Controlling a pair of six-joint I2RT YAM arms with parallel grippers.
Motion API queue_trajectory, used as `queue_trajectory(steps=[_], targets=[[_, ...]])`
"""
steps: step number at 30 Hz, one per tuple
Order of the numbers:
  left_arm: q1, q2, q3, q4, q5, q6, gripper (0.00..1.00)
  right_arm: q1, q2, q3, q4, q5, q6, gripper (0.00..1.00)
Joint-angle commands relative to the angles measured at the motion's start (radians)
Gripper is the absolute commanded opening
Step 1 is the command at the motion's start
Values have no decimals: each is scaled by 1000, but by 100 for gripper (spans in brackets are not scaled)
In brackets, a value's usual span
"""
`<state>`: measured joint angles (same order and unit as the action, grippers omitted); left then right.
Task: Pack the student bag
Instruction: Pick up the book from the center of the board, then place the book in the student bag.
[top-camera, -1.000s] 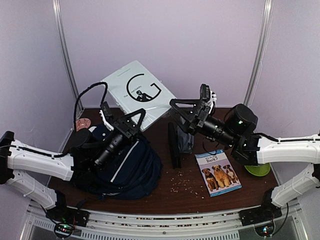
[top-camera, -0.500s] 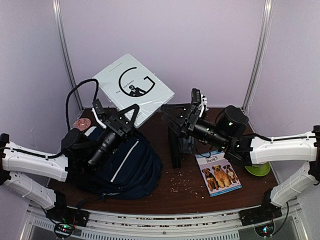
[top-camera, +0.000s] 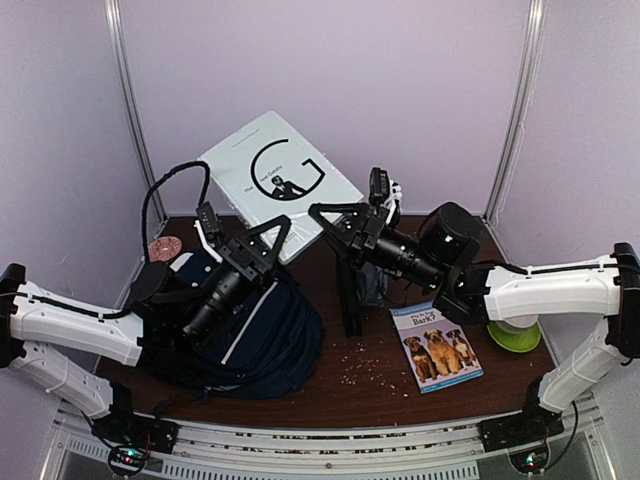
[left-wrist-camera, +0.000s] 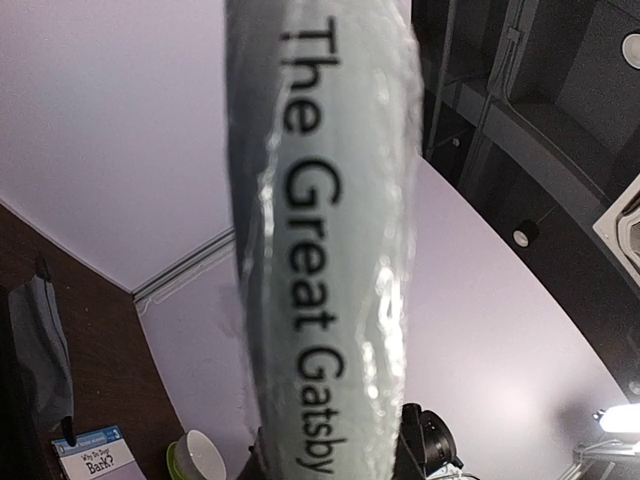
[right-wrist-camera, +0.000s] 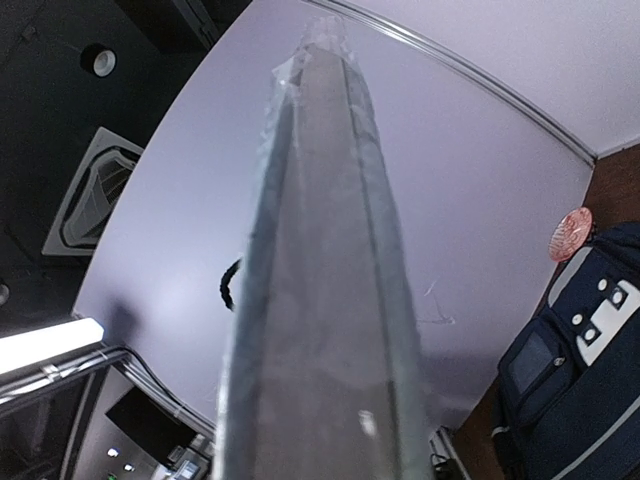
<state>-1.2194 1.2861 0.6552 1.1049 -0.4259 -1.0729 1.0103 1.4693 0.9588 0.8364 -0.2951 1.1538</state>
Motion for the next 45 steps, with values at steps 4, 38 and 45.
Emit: queue_trajectory(steps=[4,38,45], targets=[[-5,-18,30,135,15,31,38,3,-36,-10,92,3,-7,1],[-74,333,514,-2012,-137,450,98,-52,-858,-406,-1020,374,-450,0],[-26,363,474,-1979,-124,443,98,-53,-886,-408,-992,344,-441,0]])
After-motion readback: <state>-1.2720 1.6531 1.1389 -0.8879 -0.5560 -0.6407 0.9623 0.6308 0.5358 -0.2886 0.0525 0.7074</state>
